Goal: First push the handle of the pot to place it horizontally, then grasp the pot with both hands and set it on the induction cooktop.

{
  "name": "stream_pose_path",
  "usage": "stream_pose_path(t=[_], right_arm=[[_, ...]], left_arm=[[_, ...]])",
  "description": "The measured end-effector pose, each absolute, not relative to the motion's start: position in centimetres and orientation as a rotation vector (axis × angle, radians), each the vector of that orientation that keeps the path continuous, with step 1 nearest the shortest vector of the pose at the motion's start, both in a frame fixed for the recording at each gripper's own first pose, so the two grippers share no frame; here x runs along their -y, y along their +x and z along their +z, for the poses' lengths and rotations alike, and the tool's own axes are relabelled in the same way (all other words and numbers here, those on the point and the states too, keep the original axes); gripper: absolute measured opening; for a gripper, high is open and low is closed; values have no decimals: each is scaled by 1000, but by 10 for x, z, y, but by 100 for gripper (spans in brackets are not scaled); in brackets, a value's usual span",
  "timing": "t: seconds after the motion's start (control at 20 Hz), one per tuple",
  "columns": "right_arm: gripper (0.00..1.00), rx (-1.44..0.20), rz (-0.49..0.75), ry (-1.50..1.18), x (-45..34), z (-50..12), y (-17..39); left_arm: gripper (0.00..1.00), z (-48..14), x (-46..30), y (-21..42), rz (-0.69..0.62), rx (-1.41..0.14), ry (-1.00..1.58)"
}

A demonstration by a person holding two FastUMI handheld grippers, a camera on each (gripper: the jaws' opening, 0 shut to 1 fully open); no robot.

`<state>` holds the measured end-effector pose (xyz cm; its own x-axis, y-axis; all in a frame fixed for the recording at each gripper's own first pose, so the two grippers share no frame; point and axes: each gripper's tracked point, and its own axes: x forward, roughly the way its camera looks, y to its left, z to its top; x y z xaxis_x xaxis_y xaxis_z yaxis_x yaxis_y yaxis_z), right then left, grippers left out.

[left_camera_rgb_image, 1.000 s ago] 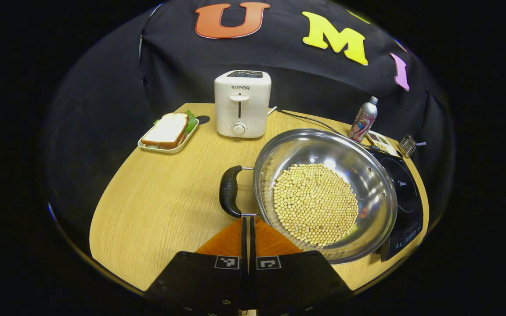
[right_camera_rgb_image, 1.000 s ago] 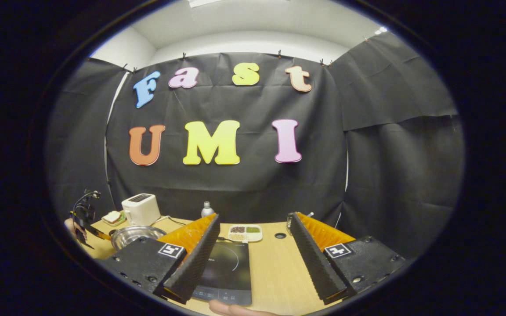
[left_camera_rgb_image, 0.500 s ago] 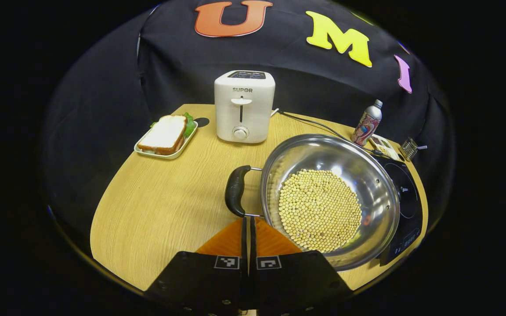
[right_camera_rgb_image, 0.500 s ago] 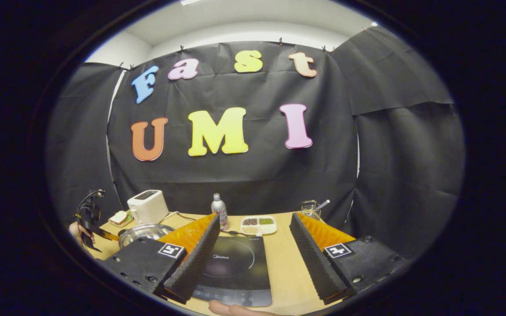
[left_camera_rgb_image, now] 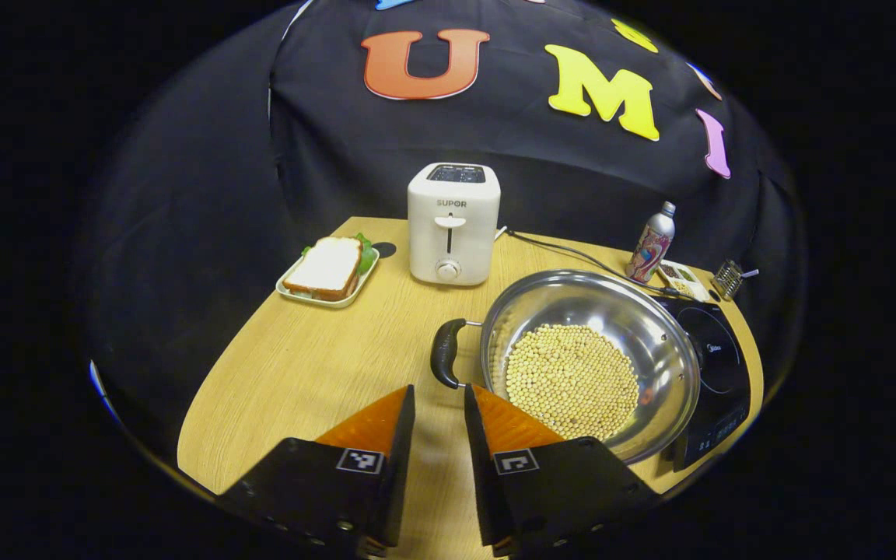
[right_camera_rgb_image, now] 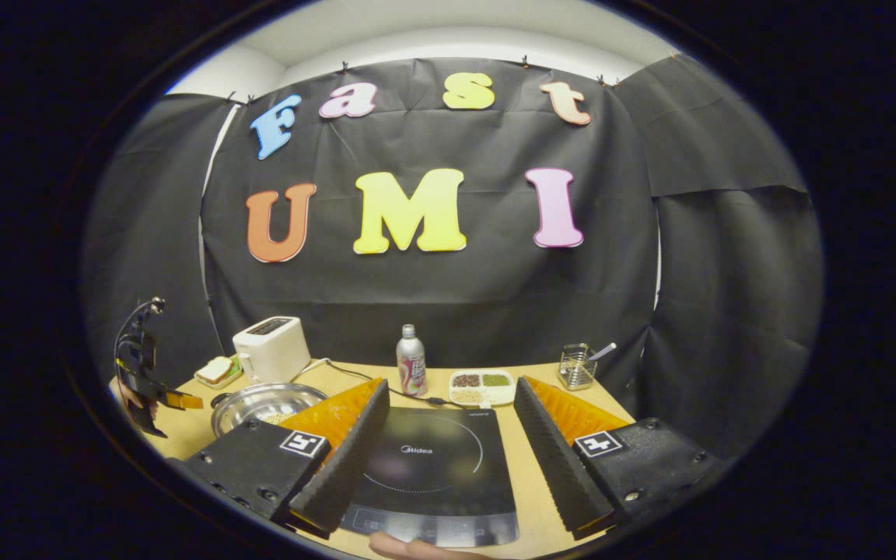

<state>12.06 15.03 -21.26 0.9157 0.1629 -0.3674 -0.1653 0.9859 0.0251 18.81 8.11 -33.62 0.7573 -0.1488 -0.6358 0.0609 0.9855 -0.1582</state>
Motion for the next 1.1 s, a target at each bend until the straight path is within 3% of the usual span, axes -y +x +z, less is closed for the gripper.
stream_pose_path(t=[0.15, 0.2, 0.25, 0.35, 0.6, 1.1], right_arm=[[100, -415, 180, 19, -168, -228, 123], [100, -429, 186, 31, -175, -234, 124], [100, -439, 194, 39, -183, -237, 125], [100, -456, 200, 38, -195, -248, 128], [100, -519, 229, 54, -230, -284, 138], [100, -774, 273, 26, -300, -397, 154]], left_arm=[[57, -325, -73, 185, -145, -667, -139], [78, -325, -71, 186, -150, -661, -143], [92, -323, -71, 186, -149, -654, -139], [96, -320, -74, 192, -131, -621, -138], [96, -311, -77, 217, -100, -488, -124], [96, -352, -61, 240, -151, -577, -120]])
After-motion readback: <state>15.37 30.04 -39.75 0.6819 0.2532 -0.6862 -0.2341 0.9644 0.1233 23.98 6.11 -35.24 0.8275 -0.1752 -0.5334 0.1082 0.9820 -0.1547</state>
